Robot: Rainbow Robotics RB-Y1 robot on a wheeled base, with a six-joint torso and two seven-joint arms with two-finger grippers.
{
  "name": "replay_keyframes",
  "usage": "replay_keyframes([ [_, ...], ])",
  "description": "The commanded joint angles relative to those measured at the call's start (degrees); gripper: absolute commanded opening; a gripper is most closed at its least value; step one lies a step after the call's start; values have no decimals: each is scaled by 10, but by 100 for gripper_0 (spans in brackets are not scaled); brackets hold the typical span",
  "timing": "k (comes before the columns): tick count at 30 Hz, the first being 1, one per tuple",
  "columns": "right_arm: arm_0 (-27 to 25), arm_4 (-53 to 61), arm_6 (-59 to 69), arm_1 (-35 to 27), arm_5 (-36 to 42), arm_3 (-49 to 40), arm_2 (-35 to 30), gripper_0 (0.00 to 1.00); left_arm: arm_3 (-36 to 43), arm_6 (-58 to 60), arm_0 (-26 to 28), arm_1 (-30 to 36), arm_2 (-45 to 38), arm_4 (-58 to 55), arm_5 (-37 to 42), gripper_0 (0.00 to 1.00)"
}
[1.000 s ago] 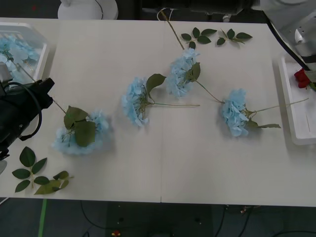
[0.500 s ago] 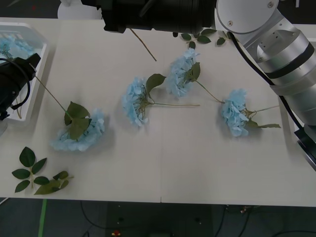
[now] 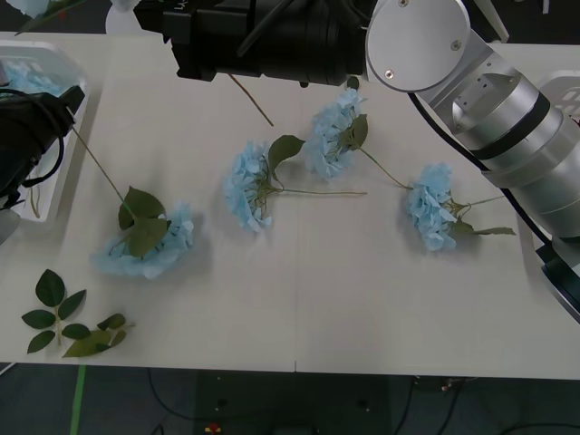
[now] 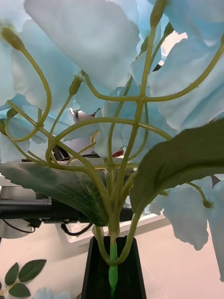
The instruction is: Place the red flowers into the right box and the blue flowers into the left box. If a person shows an open palm, hand one flower to the person first, then continue sorting.
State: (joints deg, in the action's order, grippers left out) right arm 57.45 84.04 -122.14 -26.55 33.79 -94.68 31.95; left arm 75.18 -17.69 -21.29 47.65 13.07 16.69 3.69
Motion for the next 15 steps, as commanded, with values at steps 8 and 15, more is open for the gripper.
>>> replay_keyframes([
  [8,1,-5,-6,19,-8,-4,2,0,216,-120,123,59,-42,196,42,100],
  [15,1,-5,-6,19,-8,-4,2,0,335,-114,238,59,-85,125,32,100],
])
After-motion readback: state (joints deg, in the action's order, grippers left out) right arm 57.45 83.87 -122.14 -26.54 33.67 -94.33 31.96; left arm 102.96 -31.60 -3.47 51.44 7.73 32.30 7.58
